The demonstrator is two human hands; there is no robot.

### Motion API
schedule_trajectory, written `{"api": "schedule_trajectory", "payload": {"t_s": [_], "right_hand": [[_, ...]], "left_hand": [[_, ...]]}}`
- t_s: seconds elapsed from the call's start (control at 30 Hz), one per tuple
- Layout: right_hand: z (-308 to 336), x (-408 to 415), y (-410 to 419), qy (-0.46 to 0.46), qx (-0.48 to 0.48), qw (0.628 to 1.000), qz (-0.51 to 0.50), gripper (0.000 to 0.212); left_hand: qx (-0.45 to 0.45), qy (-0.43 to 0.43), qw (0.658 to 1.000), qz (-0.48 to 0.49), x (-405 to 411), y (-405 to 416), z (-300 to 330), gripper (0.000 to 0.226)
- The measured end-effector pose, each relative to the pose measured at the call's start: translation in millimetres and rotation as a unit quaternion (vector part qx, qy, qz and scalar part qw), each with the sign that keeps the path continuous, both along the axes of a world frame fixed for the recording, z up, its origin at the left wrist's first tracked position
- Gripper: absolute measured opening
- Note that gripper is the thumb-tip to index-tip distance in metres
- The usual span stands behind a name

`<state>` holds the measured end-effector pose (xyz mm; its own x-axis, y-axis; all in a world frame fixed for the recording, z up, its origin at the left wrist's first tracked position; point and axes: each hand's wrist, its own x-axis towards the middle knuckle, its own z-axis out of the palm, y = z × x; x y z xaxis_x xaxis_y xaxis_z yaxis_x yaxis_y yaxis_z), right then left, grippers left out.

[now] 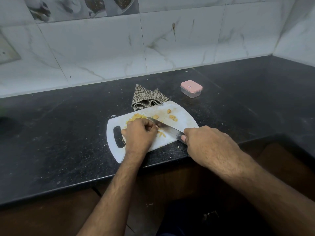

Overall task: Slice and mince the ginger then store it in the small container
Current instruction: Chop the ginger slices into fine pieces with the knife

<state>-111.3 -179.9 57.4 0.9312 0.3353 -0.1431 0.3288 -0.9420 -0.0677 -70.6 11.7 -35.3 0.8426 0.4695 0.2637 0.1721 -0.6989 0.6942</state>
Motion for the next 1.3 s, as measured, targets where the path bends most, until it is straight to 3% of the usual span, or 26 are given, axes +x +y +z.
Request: {"api": "schedule_trajectory", "payload": {"t_s": [0.17, 0.37, 0.53, 0.87, 1.07, 1.3], "right_hand": [[-2.3, -5.4, 0.1, -0.032, -0.014, 0.999, 0.009, 0.021], [11.2, -8.1, 10.0, -0.009, -0.051, 0.998, 0.031, 0.037], [9.3, 3.2, 13.8, -0.027, -0.080, 0.995, 0.057, 0.028], [-1.6, 18.6, 4.8, 0.001, -0.037, 0.998, 0.048, 0.022], [3.1, 12.5, 1.3, 0.009, -0.060, 0.997, 0.038, 0.022], [1.1, 8.4, -1.7, 0.036, -0.006, 0.999, 0.020, 0.026]], "left_hand": [[0.000, -0.001, 1.000, 0.000, 0.6, -0.1, 2.7, 0.023], [-0.004, 0.007, 1.000, 0.001, 2.6, 1.2, -0.2, 0.021], [0.002, 0.007, 1.000, -0.002, 3.2, 2.5, -1.8, 0.017], [0.024, 0.010, 1.000, -0.006, 3.3, 3.6, -3.1, 0.020], [0.031, 0.017, 0.999, -0.005, 2.0, 0.6, -2.4, 0.024], [0.027, 0.008, 1.000, 0.003, 2.0, 2.3, -3.5, 0.022]]}}
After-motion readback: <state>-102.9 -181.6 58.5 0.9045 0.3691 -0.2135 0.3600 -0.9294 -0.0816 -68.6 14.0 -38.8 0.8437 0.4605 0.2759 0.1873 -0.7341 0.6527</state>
